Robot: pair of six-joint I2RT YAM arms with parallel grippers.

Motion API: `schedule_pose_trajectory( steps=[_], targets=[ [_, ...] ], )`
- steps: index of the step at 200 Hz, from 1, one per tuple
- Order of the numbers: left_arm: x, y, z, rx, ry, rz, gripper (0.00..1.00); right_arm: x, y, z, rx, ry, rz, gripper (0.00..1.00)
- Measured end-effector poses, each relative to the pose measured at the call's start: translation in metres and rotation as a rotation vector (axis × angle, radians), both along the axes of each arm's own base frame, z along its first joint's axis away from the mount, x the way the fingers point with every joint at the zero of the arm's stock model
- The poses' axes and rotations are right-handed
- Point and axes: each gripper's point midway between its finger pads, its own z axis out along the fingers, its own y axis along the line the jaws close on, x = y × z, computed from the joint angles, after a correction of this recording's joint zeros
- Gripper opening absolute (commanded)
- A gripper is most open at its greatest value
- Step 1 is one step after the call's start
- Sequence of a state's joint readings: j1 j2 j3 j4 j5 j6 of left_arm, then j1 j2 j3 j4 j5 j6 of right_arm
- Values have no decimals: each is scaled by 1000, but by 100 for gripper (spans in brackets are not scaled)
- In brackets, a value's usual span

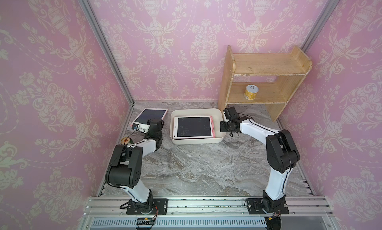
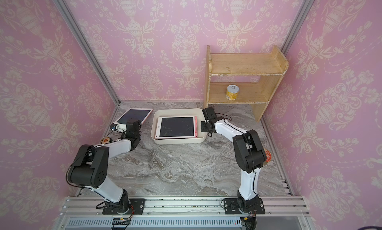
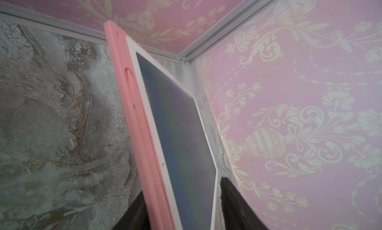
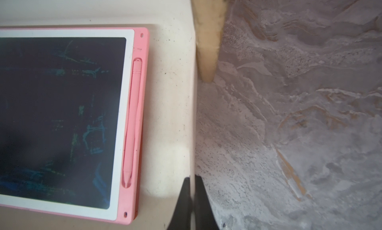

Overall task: Take out the writing tablet from the storage box
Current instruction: Place the writing tablet at the corner of the board.

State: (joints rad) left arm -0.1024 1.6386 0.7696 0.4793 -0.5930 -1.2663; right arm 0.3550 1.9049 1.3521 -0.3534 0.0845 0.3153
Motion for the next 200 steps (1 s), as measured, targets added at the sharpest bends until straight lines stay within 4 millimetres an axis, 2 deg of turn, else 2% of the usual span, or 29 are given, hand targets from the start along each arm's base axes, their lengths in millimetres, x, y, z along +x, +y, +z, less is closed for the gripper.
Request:
schedule_pose_trajectory(
  steps=[107, 200],
  targets=[
    [-4, -3, -23, -13, 127, 6, 67, 0, 0, 1, 2, 1, -4, 0],
    [-13, -7, -39, -26, 192, 7, 68, 1, 0, 5, 23, 27, -47, 0]
  ],
)
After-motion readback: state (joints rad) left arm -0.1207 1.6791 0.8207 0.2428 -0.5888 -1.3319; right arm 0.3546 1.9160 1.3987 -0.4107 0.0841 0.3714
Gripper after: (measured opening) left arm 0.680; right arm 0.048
